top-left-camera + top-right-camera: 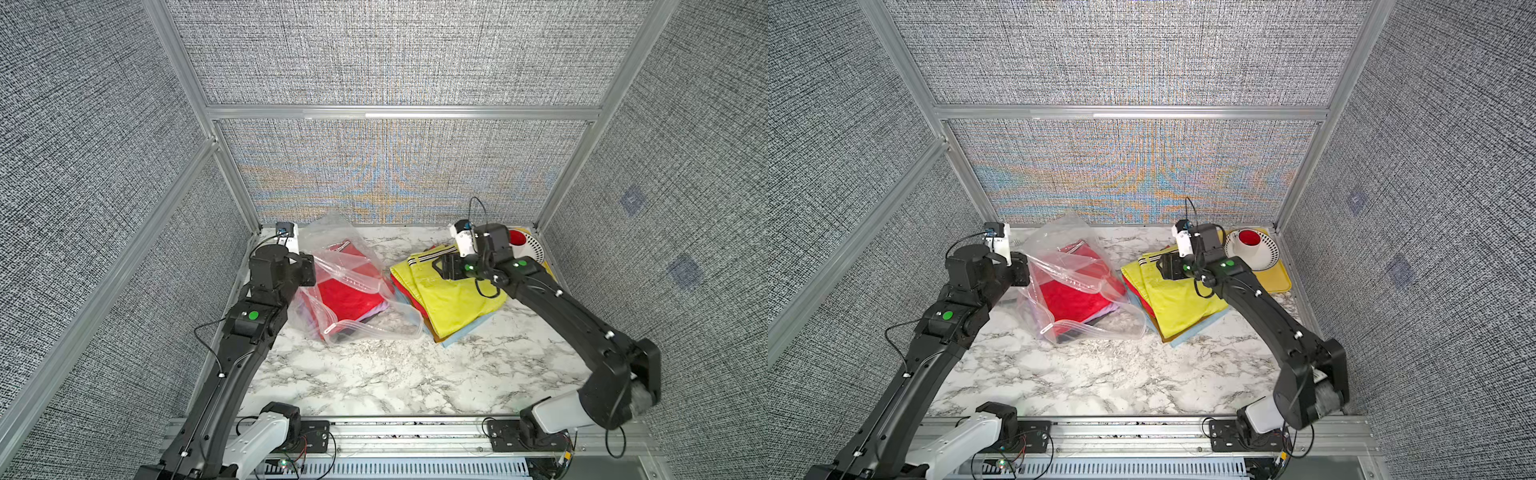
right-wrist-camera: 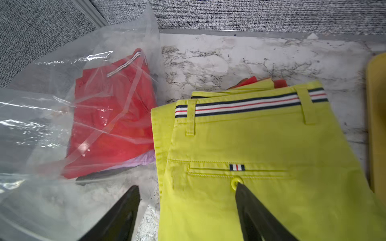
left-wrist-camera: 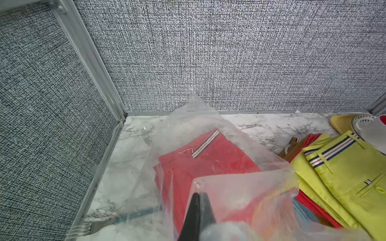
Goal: Take the trousers out of the vacuum bag
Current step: Place the trousers at the center of the board.
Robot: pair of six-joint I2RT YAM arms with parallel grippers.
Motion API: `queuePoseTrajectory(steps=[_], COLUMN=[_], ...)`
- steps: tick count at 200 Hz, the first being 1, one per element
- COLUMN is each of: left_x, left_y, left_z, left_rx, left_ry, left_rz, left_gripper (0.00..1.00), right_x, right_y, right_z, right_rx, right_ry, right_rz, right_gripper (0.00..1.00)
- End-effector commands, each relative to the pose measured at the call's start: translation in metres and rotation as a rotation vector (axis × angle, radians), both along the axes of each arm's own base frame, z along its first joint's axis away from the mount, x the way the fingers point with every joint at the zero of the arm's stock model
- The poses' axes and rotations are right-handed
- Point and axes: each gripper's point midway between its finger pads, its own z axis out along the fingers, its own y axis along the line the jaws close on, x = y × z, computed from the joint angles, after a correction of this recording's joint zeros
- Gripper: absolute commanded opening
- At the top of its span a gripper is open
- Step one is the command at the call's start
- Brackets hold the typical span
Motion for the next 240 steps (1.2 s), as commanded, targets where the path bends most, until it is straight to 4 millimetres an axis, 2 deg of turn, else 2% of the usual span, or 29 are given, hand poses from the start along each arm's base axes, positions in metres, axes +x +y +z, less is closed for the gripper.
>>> queuePoseTrajectory(steps=[1, 43, 83, 117, 136, 184, 197, 214, 230, 240], left_x=[-0.003, -0.005, -0.017, -0.024, -0.022, -0.018, -0.018, -0.018, -0.016, -0.015], left_y=[0.007, 0.005, 0.006, 0.010, 0.008, 0.005, 0.005, 0.005, 0.004, 0.004], left_z=[0.011, 0.010, -0.001, -0.012, -0.011, -0.013, -0.012, -0.009, -0.007, -0.008], left_rx=[0.024, 0.021, 0.009, 0.011, 0.013, 0.015, 0.015, 0.015, 0.013, 0.011], left_ry=[-0.024, -0.023, -0.014, -0.017, -0.015, -0.003, -0.007, -0.010, -0.009, -0.005], left_rz=[0.026, 0.012, 0.003, 0.014, 0.005, -0.009, -0.007, -0.008, -0.007, -0.006], left_gripper=[0.00, 0.00, 0.00, 0.00, 0.00, 0.00, 0.00, 0.00, 0.00, 0.00], right_x=[0.018, 0.035, 0.046, 0.053, 0.059, 0.065, 0.066, 0.068, 0.069, 0.069], right_y=[0.016, 0.043, 0.054, 0.054, 0.047, 0.045, 0.043, 0.041, 0.042, 0.044], right_z=[-0.009, -0.038, -0.062, -0.083, -0.094, -0.105, -0.106, -0.107, -0.107, -0.106], right_rx=[-0.055, -0.124, -0.194, -0.273, -0.326, -0.385, -0.397, -0.407, -0.402, -0.396], right_ry=[-0.019, 0.004, 0.022, 0.044, 0.051, 0.046, 0.045, 0.042, 0.039, 0.036], right_rz=[0.053, 0.097, 0.092, 0.059, 0.015, -0.002, -0.011, -0.025, -0.025, -0.018], right_gripper=[0.76, 0.78, 0.79, 0.79, 0.79, 0.77, 0.73, 0.60, 0.43, 0.29])
